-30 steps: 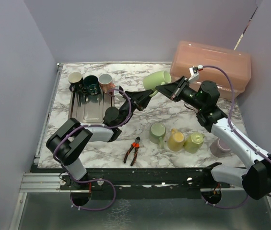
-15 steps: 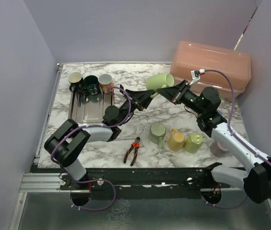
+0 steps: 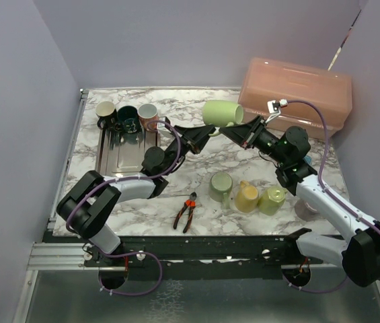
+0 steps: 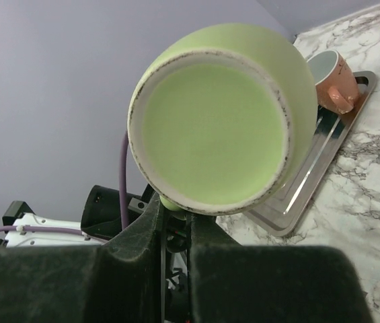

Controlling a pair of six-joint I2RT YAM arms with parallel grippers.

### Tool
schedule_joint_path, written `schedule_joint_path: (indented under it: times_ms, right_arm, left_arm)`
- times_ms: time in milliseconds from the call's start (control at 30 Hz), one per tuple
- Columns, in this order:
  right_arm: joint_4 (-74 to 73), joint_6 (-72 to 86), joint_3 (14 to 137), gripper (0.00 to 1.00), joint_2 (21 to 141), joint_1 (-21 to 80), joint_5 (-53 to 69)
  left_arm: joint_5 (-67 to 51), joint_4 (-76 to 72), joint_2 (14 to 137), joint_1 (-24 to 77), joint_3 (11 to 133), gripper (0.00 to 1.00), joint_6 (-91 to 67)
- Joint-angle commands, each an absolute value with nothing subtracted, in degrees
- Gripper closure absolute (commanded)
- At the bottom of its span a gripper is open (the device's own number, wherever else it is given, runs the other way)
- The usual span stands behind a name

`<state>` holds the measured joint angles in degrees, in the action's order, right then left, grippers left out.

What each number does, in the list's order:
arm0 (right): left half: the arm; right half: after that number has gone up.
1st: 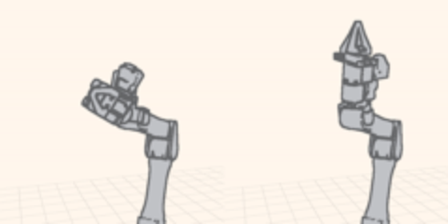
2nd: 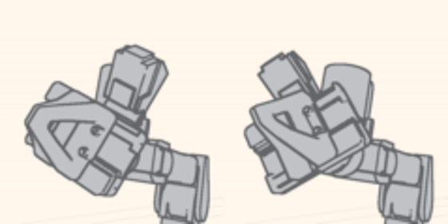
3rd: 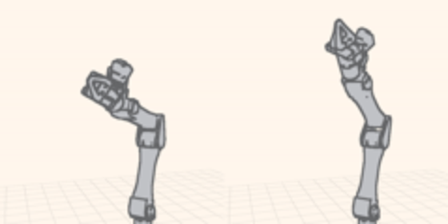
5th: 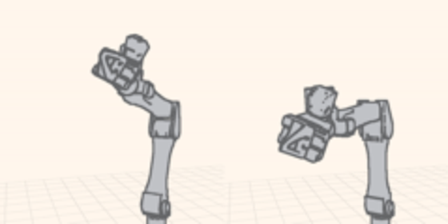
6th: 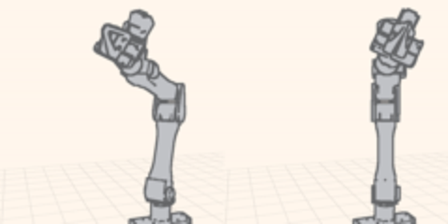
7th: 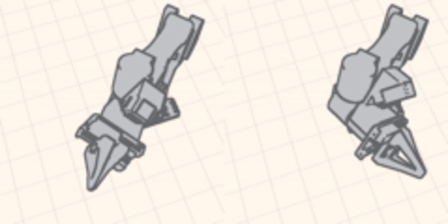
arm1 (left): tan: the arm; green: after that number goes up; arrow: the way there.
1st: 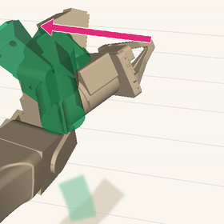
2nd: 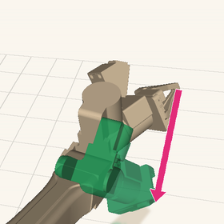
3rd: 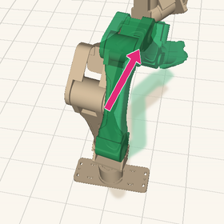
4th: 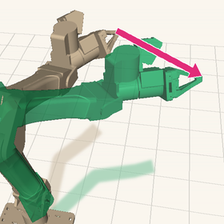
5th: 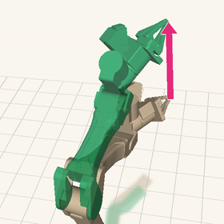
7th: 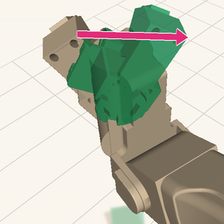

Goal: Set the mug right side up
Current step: Turn over the cup at the center of the board, then place the cup on the tray.

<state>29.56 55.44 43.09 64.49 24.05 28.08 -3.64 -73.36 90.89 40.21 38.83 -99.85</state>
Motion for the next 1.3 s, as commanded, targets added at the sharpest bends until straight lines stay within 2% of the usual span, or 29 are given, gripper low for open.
schedule_joint_path:
  times_ms: [0,100,300,467,833,1267]
  right_arm:
    - [22.9,54.0,41.9,0.99,65.8,25.4,31.8]
    - [20.6,54.5,43.1,0.99,65.8,25.4,30.4]
    - [17.4,55.1,45.1,0.65,64.7,25.3,27.6]
    - [19.0,56.6,46.0,0.53,65.1,25.4,27.7]
    - [24.7,63.5,44.4,0.5,64.9,25.4,25.7]
    - [22.7,63.9,46.3,0.58,63.9,25.0,22.2]
  left_arm:
    - [-5.8,-81.2,84.6,40.6,42.1,1.0,-94.0]
    - [-6.3,-77.5,82.7,40.6,42.1,1.0,-87.7]
    - [-5.8,-66.0,78.1,40.5,42.2,1.0,-74.2]
    - [-8.4,-59.1,77.3,40.1,44.6,1.0,-69.4]
    - [-8.1,-49.4,74.1,39.6,45.4,1.0,-64.6]
    - [-14.2,-46.7,72.6,39.2,46.7,1.0,-68.4]
